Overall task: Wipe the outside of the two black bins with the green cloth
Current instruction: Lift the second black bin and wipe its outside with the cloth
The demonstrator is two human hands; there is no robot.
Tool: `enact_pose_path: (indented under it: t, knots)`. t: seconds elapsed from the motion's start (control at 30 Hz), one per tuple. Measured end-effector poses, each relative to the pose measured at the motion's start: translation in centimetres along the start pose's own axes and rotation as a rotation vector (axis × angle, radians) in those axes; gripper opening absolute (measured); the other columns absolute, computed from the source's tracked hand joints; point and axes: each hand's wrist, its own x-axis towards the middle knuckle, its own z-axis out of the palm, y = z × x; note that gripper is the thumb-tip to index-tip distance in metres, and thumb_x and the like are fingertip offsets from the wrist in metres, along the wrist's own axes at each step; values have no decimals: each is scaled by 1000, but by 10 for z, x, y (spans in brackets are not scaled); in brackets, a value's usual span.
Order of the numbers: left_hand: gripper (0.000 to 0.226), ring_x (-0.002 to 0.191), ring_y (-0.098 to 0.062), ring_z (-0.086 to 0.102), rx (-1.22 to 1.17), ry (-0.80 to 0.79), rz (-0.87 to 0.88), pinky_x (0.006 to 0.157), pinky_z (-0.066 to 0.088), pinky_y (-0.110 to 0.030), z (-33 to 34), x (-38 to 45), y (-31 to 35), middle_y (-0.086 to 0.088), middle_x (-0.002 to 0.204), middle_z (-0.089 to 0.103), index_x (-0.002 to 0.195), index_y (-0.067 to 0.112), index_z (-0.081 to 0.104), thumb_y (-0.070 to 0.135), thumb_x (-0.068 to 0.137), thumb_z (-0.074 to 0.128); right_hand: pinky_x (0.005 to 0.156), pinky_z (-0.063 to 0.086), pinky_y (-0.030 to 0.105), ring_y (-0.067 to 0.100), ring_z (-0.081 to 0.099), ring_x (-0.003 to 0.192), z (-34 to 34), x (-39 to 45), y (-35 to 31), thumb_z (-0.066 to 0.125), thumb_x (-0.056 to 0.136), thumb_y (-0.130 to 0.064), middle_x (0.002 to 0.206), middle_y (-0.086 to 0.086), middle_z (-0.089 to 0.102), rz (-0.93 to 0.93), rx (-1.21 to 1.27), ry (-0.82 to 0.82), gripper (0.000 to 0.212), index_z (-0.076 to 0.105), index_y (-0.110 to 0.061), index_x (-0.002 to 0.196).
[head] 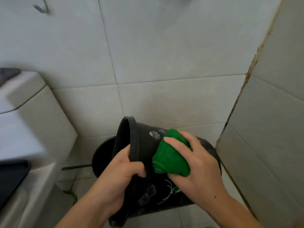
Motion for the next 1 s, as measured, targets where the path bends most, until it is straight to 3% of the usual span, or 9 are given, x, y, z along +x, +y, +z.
enact_pose_path:
  t: [0.13, 0.23, 0.33, 0.4, 0.5, 0.63, 0.8, 1.0]
  knots:
    - [56, 65, -18, 63, 14, -30, 32, 52, 50, -25, -4, 0, 1, -11, 74, 65, 85, 17, 72, -10, 44, 45, 108, 37, 42, 21, 38, 138, 14, 2, -3, 58, 66, -65, 156, -2, 30, -54, 2, -145, 79, 42, -40, 139]
    - [59, 62, -16, 62, 53, -45, 43, 50, 48, -22, -5, -1, -1, -8, 71, 63, 88, 17, 72, -11, 45, 43, 110, 34, 45, 19, 34, 142, 17, 4, -5, 45, 76, -81, 159, -2, 29, -60, 17, -138, 74, 50, -34, 133]
    - [58, 60, -16, 57, 81, -24, 76, 50, 45, -22, -3, -1, -2, -8, 68, 60, 85, 17, 73, -10, 44, 43, 104, 36, 36, 21, 44, 135, 18, 8, -8, 36, 84, -79, 152, 1, 41, -102, -4, -63, 70, 56, -29, 128]
    - [54, 60, -18, 55, 77, -1, 99, 49, 45, -22, -1, -2, -2, -9, 67, 58, 81, 15, 72, -10, 43, 43, 104, 38, 38, 24, 44, 135, 20, 8, -8, 36, 86, -77, 152, 5, 41, -127, -42, -41, 69, 56, -29, 132]
    - [49, 57, -19, 53, 44, 49, 139, 47, 44, -22, 1, -4, 2, -10, 65, 57, 74, 14, 71, -10, 43, 43, 106, 43, 44, 30, 41, 138, 23, 0, -12, 41, 89, -70, 153, 12, 39, -214, -104, -2, 71, 50, -20, 138]
    - [48, 54, -16, 58, 32, 68, 161, 45, 46, -22, 0, -9, 11, -9, 63, 62, 71, 16, 72, -11, 44, 43, 114, 36, 37, 29, 42, 138, 23, -1, -6, 53, 90, -62, 151, 15, 41, -339, -147, 66, 76, 44, -3, 136]
    - [46, 51, -15, 57, 33, 94, 169, 44, 46, -21, 5, -10, 12, -6, 60, 59, 66, 18, 71, -11, 44, 42, 112, 37, 32, 29, 52, 129, 23, 17, -4, 56, 90, -56, 140, 13, 54, -191, -68, 210, 64, 63, -1, 123]
    - [49, 60, -25, 46, 36, 152, 172, 49, 39, -27, 0, -14, 10, -15, 68, 52, 75, 14, 71, -10, 42, 44, 111, 40, 36, 30, 50, 132, 28, 8, -7, 58, 91, -48, 140, 11, 55, -379, -108, 165, 57, 63, -2, 125]
